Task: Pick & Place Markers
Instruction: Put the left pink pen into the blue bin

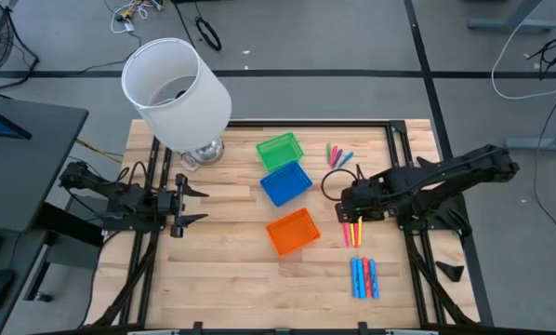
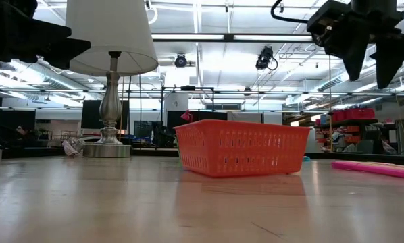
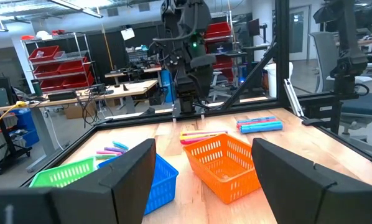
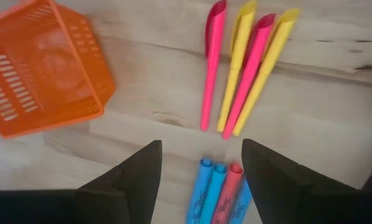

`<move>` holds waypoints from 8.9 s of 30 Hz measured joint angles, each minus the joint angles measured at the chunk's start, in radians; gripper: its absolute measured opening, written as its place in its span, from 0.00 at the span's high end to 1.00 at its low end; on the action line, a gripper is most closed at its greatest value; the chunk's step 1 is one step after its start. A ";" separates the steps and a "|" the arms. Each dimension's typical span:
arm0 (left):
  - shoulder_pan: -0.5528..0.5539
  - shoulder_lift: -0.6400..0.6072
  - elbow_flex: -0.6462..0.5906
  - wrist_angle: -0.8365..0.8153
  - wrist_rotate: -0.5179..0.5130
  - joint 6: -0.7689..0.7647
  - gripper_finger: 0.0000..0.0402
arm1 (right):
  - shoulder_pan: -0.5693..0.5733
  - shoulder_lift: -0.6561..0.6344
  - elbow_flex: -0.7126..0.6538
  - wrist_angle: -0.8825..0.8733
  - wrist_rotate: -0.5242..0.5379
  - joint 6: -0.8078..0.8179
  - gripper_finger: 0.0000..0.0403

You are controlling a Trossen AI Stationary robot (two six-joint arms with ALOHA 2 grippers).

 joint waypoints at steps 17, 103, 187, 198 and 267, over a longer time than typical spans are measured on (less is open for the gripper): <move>0.000 0.000 0.000 0.000 0.000 0.000 0.32 | 0.040 0.156 0.000 0.048 0.019 -0.001 0.44; 0.000 0.000 0.000 0.000 0.000 0.000 0.32 | 0.056 0.372 -0.168 0.373 0.063 -0.005 0.92; 0.000 0.000 0.000 0.000 0.000 0.000 0.32 | -0.113 0.152 0.078 0.019 0.063 -1.729 0.94; 0.000 0.000 0.000 0.000 0.000 0.000 0.32 | -0.113 0.272 0.221 -0.039 0.063 -1.820 0.94; 0.000 0.000 0.000 0.000 0.000 0.000 0.32 | -0.356 0.667 0.700 0.052 0.273 -2.439 0.94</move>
